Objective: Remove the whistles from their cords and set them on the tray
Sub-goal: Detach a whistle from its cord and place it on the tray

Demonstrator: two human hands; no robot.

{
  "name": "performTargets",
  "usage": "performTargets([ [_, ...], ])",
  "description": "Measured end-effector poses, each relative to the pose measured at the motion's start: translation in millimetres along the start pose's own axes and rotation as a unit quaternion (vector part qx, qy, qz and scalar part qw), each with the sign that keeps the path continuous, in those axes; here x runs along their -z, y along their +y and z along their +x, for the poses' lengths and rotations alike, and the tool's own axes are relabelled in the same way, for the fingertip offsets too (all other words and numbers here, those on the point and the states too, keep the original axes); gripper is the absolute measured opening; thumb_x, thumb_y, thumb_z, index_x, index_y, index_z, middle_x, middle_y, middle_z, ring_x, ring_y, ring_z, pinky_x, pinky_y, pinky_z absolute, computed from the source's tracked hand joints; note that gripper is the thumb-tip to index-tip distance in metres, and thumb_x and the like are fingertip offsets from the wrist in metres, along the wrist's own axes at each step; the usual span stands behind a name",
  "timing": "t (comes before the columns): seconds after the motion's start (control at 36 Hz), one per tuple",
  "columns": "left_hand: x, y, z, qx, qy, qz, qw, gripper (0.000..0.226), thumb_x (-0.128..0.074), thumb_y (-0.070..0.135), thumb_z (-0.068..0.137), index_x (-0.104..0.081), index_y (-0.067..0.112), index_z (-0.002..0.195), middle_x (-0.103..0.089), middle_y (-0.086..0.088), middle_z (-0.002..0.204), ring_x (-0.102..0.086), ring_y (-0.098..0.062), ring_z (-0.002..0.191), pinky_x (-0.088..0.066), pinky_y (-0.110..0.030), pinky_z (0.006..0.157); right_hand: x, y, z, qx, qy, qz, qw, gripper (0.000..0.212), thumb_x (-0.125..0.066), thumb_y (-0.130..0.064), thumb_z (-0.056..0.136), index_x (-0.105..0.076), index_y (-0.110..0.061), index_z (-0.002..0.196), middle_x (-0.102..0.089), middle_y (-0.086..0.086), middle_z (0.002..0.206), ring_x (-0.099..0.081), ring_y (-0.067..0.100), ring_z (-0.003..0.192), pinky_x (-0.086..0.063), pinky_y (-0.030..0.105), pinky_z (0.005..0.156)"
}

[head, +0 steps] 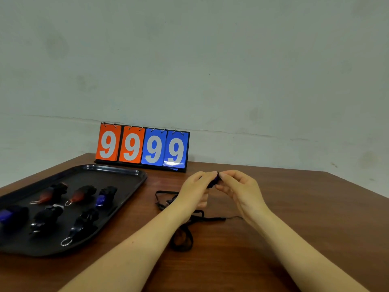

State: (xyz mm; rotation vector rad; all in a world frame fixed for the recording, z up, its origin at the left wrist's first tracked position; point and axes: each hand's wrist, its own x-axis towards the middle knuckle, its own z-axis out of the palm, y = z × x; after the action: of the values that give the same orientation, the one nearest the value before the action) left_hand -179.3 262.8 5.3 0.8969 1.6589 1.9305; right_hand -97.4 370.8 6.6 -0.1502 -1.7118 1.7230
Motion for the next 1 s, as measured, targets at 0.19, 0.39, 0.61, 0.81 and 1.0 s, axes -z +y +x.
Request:
performTargets([
  [0.19,0.8,-1.1,0.0,-0.009,-0.003,0.039,0.999,0.024,-0.057,0.035,0.093,-0.052,0.014,0.082,-0.037,0.007,0.052,-0.027,-0.008,0.041,-0.021,-0.022,0.041,-1.5,-0.2,-0.5,0.038,0.016,-0.136,0.99,0.016,-0.058,-0.013,0.094,-0.07,-0.004,0.09,-0.072,0.008,0.076,-0.067,0.015,0.067,-0.058,0.027,0.071],
  [0.39,-1.5,-0.7,-0.1,0.046,-0.009,0.003,0.999,0.021,-0.052,0.033,0.095,-0.054,0.013,0.09,-0.034,0.007,0.05,-0.024,-0.008,0.042,-0.018,-0.022,0.042,-0.2,0.8,-1.9,0.085,0.022,-0.222,0.971,0.014,-0.055,-0.012,0.095,-0.067,-0.01,0.086,-0.066,0.003,0.071,-0.062,0.007,0.059,-0.049,0.018,0.059],
  [0.61,-2.1,-7.0,5.0,0.061,-0.009,-0.018,0.998,0.02,-0.046,0.036,0.099,-0.055,0.019,0.094,-0.038,0.007,0.053,-0.03,-0.005,0.038,-0.022,-0.017,0.037,2.8,0.6,-1.4,0.164,0.049,-0.307,0.936,0.011,-0.064,-0.017,0.09,-0.067,-0.026,0.084,-0.067,-0.014,0.08,-0.06,-0.001,0.082,-0.048,0.015,0.071],
  [0.81,-3.3,-4.8,3.6,0.071,0.0,-0.017,0.997,0.022,-0.044,0.029,0.101,-0.054,0.012,0.093,-0.04,0.009,0.048,-0.031,-0.005,0.037,-0.023,-0.019,0.042,0.5,2.4,-1.9,0.134,0.047,-0.299,0.944,0.011,-0.064,-0.018,0.09,-0.067,-0.028,0.085,-0.068,-0.01,0.081,-0.063,0.008,0.08,-0.054,0.026,0.069],
  [1.0,-2.4,-6.5,3.0,-0.002,-0.018,0.061,0.998,0.022,-0.052,0.035,0.096,-0.056,0.014,0.091,-0.039,0.004,0.06,-0.029,-0.006,0.041,-0.024,-0.02,0.041,-2.1,-1.9,-4.3,0.105,0.048,-0.22,0.969,0.01,-0.061,-0.014,0.092,-0.068,-0.017,0.086,-0.07,0.0,0.07,-0.064,0.012,0.06,-0.051,0.018,0.055],
])
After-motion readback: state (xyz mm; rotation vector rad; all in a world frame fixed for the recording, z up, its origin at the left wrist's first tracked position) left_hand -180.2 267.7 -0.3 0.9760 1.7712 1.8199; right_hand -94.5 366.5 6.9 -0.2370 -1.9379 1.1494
